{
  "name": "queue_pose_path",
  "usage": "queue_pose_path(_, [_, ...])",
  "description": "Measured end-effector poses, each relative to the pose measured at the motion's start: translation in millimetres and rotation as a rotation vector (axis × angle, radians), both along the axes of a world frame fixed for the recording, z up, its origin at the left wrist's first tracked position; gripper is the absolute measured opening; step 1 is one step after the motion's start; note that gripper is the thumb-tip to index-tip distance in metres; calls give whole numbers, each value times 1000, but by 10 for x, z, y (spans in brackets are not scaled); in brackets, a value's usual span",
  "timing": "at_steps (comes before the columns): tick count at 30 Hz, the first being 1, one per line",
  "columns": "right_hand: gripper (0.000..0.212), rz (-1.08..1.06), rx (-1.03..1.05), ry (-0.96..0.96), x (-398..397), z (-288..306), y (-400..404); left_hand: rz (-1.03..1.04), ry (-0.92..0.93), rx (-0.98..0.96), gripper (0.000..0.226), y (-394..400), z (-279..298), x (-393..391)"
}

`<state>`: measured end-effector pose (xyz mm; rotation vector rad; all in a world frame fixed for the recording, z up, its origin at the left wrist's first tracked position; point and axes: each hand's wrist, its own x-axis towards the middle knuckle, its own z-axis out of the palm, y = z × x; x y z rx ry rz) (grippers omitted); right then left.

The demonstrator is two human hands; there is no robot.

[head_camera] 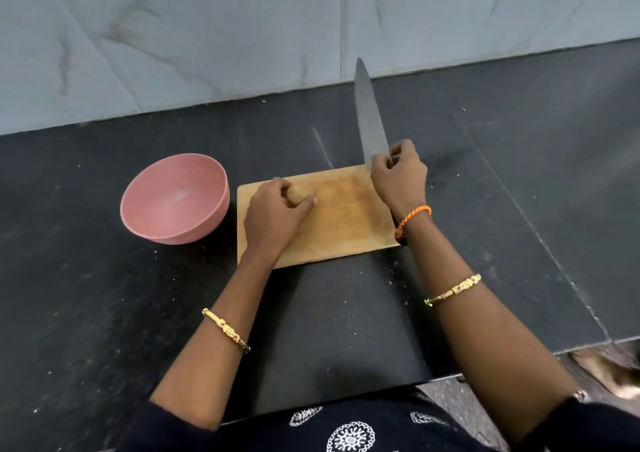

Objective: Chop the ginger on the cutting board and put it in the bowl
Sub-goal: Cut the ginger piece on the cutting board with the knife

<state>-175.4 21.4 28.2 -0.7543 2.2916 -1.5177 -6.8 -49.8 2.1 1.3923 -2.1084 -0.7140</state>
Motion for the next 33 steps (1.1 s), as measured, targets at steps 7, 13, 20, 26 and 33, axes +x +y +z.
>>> queue_pose_path(7, [15,243,144,-118,213,57,-353,76,-102,22,68,143,-79,-57])
queue_pose_path(13, [17,400,228,-67,415,122,84,-125,-51,195,69,79,33,56])
queue_pose_path(20, [27,451,281,129,519,75,391,-99,23,239,67,105,10,-34])
queue_pose_path(26, [28,472,360,192,441,23,348,-131,74,239,68,183,7,-217])
queue_pose_path(33, [28,461,388,160,389,-45,495,-75,166,260,68,170,19,-199])
